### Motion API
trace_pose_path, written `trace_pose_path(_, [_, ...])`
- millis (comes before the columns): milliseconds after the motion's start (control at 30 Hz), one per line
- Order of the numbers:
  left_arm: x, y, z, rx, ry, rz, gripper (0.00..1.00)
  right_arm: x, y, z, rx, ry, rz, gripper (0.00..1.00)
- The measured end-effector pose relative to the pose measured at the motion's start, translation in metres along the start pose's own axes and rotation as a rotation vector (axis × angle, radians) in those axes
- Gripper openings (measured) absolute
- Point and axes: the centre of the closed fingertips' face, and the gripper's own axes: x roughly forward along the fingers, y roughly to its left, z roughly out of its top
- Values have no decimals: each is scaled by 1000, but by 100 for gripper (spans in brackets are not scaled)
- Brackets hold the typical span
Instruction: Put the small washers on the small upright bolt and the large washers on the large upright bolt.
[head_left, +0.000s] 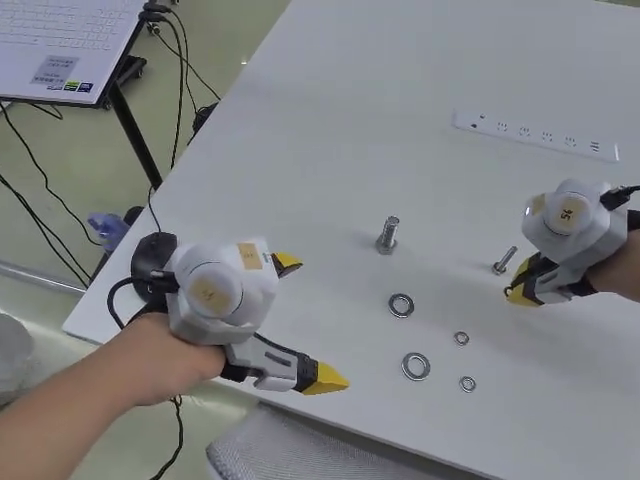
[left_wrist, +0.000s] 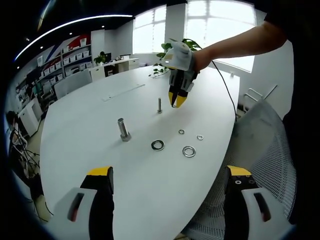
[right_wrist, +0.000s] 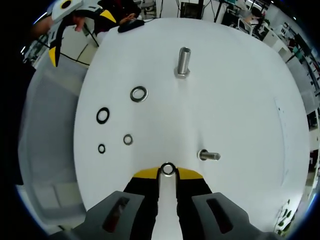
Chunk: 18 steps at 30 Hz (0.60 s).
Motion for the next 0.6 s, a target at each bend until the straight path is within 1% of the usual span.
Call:
trace_pose_path(233, [3, 1, 2, -5, 4, -3, 92, -5, -11, -10, 17, 4, -11, 13])
trace_pose_path(267, [3, 1, 2, -5, 6, -5, 91, -6, -14, -11, 24, 5, -14, 13])
trace_pose_path(333, [4, 2, 2, -3, 9, -4, 91, -10, -20, -10, 36, -5, -20, 13])
trace_pose_path(600, [5, 4, 5, -2, 7, -4, 92, -20, -41, 0, 29, -16, -52, 13])
